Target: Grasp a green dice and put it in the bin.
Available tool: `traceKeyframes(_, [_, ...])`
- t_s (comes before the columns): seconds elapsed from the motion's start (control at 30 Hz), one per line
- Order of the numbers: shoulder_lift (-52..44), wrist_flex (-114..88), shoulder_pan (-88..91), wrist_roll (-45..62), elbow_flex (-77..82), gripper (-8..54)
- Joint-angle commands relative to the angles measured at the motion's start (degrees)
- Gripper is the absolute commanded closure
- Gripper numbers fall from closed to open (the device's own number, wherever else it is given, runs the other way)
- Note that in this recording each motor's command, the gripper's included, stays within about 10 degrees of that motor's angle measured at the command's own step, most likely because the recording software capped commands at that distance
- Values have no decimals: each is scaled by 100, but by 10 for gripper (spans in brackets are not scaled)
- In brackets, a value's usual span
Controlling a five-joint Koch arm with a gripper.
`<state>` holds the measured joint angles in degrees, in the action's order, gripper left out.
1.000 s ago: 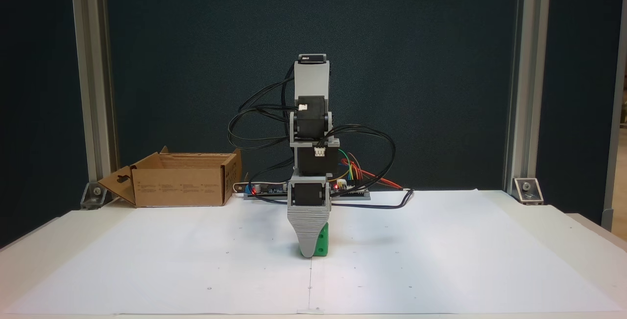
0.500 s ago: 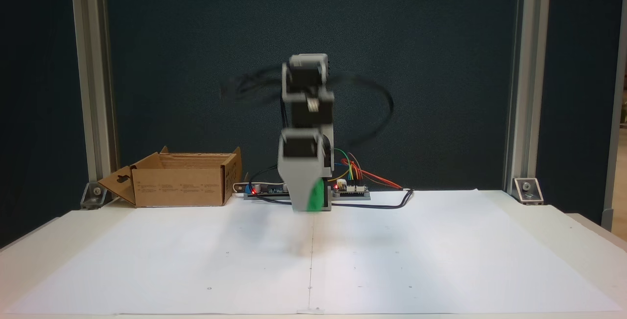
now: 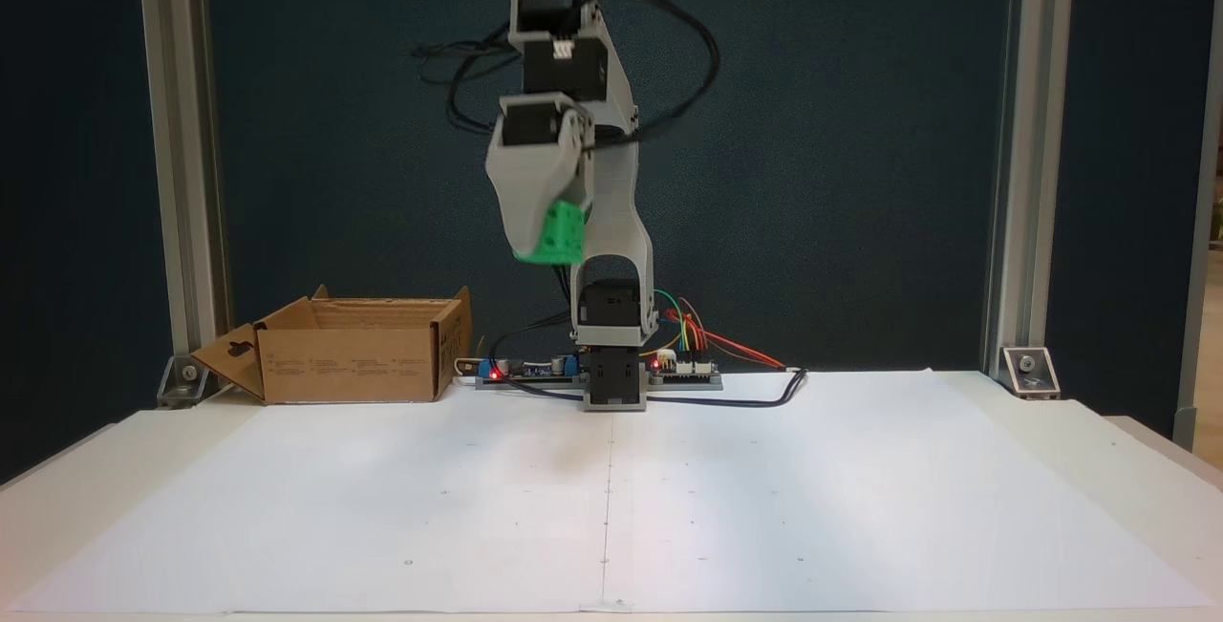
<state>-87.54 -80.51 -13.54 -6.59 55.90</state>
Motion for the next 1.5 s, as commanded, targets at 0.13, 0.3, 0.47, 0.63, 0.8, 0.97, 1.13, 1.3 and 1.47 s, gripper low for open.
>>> traceKeyframes(0.13, [-176,-1000,-800,-185,-264,335])
traceKeyframes(0.3, [-492,-1000,-2118,387,-562,335])
traceKeyframes(0.47, [-466,-483,-3946,853,-571,335])
traceKeyframes(0.63, [-466,-176,-5555,1266,-562,335])
traceKeyframes(0.8, [-387,220,-7075,1907,-571,335])
traceKeyframes(0.97, [387,738,-8156,2399,-554,335])
traceKeyframes(1.13, [1125,1380,-8657,2689,-554,335])
traceKeyframes(1.3, [1749,1837,-8895,2944,-554,335])
traceKeyframes(1.47, [2013,1907,-8947,3059,-360,335])
